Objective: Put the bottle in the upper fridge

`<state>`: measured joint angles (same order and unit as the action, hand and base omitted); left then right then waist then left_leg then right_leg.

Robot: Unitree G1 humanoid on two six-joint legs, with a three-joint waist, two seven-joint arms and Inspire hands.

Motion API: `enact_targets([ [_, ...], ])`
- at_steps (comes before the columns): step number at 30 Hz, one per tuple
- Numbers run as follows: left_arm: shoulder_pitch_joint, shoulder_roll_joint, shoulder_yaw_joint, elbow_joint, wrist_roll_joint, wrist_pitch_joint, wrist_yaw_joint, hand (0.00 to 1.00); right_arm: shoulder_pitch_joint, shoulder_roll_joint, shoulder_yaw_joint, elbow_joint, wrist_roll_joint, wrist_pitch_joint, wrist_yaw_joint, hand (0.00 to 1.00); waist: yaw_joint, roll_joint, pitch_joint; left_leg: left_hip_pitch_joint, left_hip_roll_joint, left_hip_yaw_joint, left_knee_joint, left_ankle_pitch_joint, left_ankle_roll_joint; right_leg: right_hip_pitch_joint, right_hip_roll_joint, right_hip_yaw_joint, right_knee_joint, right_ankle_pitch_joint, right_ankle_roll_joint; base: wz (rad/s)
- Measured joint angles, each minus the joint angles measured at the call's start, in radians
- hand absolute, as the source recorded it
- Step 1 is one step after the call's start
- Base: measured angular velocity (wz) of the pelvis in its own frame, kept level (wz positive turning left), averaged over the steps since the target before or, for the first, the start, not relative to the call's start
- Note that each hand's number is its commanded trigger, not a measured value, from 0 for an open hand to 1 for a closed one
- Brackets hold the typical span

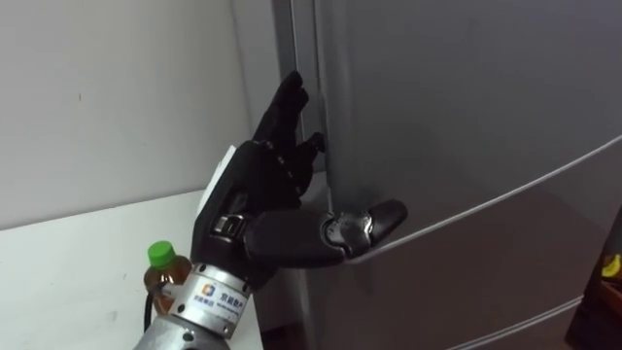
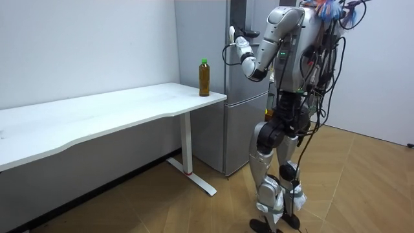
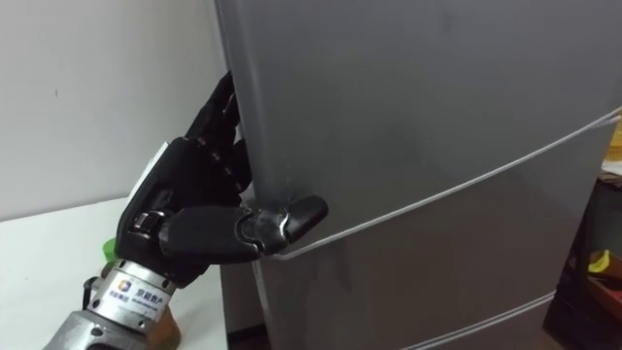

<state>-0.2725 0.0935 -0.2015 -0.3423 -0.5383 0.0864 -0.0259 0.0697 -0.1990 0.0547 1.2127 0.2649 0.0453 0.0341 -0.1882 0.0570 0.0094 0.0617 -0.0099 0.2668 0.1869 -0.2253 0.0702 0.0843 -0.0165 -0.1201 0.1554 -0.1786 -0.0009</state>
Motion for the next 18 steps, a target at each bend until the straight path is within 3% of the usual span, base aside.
enact_targets([
  [10,0.000,-0.002,-0.004,0.001,-0.004,-0.005,-0.001,0.00,-0.001,-0.001,0.002,0.007,0.000,0.000,0.000,0.00,-0.001,0.005,-0.0030,0.003,0.004,0.051,-0.001,-0.005,0.008,-0.019,0.000,0.037,0.014,0.005,0.009,-0.10],
  [18,0.000,-0.007,-0.007,0.012,-0.004,-0.013,-0.001,0.00,-0.001,-0.002,0.002,0.010,0.000,0.000,-0.003,0.00,-0.011,0.007,-0.0026,-0.002,0.005,0.072,0.001,-0.006,0.015,-0.030,-0.002,0.037,0.015,0.017,0.016,-0.06],
])
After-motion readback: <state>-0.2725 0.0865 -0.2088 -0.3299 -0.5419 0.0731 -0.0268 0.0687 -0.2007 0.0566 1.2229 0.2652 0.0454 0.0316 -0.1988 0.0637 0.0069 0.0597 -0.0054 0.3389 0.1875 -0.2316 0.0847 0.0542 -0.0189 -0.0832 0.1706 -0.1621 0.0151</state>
